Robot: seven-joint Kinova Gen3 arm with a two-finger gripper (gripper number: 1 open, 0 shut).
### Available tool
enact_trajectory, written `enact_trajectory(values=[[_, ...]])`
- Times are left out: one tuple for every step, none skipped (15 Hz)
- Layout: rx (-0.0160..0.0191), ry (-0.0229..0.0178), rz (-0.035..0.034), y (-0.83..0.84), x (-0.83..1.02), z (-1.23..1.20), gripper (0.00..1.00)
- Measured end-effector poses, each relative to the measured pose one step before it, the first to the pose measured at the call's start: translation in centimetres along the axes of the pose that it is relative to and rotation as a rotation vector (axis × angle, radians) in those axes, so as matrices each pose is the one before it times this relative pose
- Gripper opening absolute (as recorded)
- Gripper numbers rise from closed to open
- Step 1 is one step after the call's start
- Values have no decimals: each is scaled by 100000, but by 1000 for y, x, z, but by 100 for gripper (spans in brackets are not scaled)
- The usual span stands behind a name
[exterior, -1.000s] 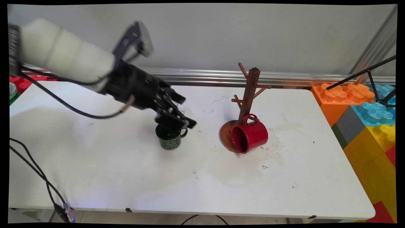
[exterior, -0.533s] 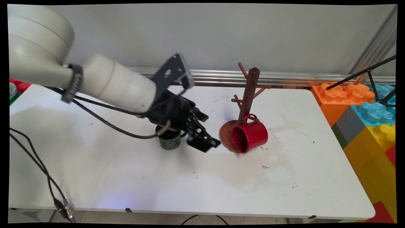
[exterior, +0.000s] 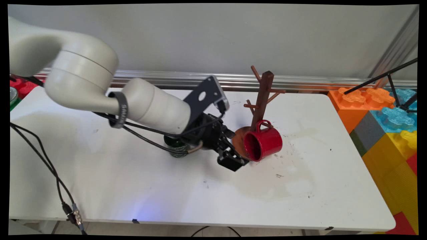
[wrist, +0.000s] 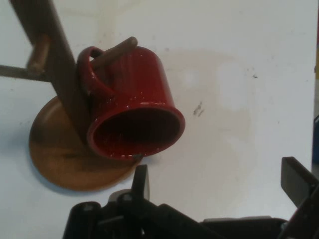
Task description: Pick up the red mug from the rack
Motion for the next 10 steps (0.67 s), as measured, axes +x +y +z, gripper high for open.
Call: enact_trajectory(values=[[-171, -254, 1574, 99, 27, 523, 100], [-107, -334, 2697, 116, 35, 507, 100], [-13, -311, 2135, 80, 5, 252, 100], [58, -510, 3990, 156, 24, 372, 100], [70, -385, 3789, 176, 51, 242, 100], [86, -313, 3821, 191, 53, 200, 100], [100, -248, 2997, 151, 35, 146, 100], [154, -237, 2819, 132, 23, 122, 100], [164, -213, 2672, 121, 27, 113, 100], [165, -235, 2485, 103, 12, 105, 100]])
